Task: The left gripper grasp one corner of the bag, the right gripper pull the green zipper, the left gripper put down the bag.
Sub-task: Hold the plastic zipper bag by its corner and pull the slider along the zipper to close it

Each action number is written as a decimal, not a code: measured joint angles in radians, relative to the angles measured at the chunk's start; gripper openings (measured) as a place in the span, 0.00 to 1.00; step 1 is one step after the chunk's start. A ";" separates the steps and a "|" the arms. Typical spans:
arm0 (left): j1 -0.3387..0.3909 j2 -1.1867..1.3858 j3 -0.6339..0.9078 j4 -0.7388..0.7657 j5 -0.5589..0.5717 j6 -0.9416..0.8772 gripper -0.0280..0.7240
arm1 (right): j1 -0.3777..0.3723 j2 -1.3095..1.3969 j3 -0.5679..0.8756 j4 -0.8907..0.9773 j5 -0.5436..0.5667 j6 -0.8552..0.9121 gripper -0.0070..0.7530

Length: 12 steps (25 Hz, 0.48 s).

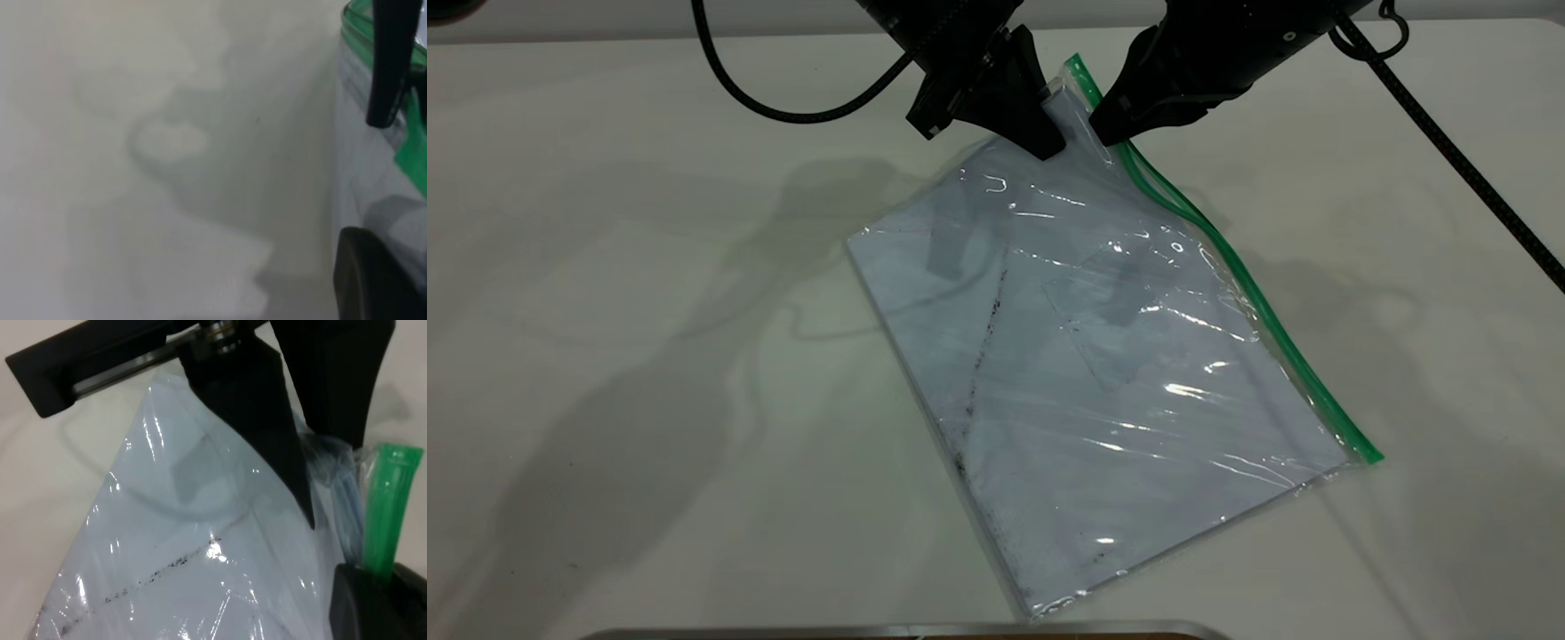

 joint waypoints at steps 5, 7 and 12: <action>-0.009 0.000 0.000 -0.004 -0.023 -0.034 0.11 | -0.021 0.000 -0.002 -0.097 0.007 0.138 0.05; -0.013 0.000 0.000 -0.012 -0.027 -0.038 0.11 | -0.034 0.000 -0.003 -0.145 0.021 0.203 0.05; -0.020 0.001 0.000 -0.031 -0.030 -0.042 0.11 | -0.060 0.000 -0.011 -0.265 0.058 0.326 0.05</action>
